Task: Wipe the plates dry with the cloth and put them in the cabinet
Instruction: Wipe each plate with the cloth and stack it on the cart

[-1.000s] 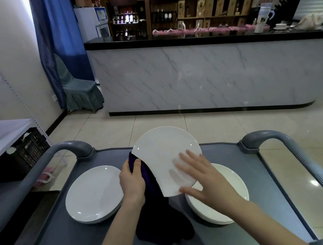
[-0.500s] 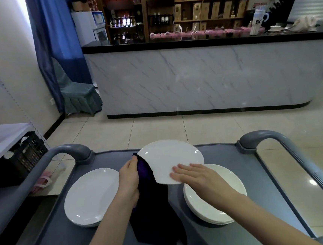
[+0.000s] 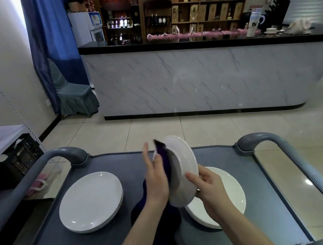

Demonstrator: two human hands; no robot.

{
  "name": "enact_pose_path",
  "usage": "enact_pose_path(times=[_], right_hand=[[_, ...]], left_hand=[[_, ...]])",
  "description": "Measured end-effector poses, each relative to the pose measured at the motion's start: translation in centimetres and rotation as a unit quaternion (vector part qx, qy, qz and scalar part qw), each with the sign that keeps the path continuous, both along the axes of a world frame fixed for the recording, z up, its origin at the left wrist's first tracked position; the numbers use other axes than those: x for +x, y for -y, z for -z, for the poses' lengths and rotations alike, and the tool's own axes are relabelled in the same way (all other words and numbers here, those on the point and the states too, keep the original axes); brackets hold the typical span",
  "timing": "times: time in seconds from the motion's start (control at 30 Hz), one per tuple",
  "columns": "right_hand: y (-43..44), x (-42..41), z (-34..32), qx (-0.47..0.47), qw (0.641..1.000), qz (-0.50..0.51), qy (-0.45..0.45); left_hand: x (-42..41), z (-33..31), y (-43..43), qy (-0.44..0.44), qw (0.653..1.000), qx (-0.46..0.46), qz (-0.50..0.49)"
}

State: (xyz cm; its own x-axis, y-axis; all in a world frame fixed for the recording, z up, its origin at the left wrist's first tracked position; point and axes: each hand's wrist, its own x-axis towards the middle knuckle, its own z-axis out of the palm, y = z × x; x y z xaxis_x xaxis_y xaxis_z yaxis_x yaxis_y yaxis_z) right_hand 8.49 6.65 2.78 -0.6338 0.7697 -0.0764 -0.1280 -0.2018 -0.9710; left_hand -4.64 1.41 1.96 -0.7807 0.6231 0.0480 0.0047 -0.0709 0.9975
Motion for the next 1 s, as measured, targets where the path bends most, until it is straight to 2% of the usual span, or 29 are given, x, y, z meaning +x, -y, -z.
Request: enact_pose_path(times=[0.07,0.17,0.27,0.43,0.67,0.8,0.9,1.0], right_hand=[[-0.1,0.0,-0.3,-0.049,0.998,0.01,-0.033],[-0.8,0.2,-0.9,-0.077,0.995,0.027,-0.053],[-1.4,0.5,-1.3,-0.092,0.993,0.048,-0.06],[-1.3,0.7,-1.4,-0.098,0.993,0.033,-0.065],[-0.8,1.5,-1.4,-0.097,0.992,0.023,-0.075],[-2.3,1.6,-2.8,-0.075,0.991,0.045,-0.098],[-2.9,1.4,-3.3,-0.069,0.991,0.049,-0.102],[-2.7,1.1,-3.0,-0.076,0.992,0.036,-0.094]], left_hand=[[1.3,0.6,0.5,-0.144,0.984,-0.033,0.104],[2.0,1.7,1.4,-0.31,0.927,-0.077,0.195],[2.3,2.5,2.2,-0.375,0.892,-0.106,0.228],[2.1,1.9,1.0,-0.399,0.88,-0.124,0.227],[-2.1,1.2,-1.2,-0.369,0.89,-0.182,0.196],[-1.4,2.8,0.9,-0.314,0.919,-0.13,0.2],[1.9,3.4,2.0,-0.324,0.92,-0.088,0.201],[4.0,2.3,1.5,-0.335,0.916,-0.09,0.202]])
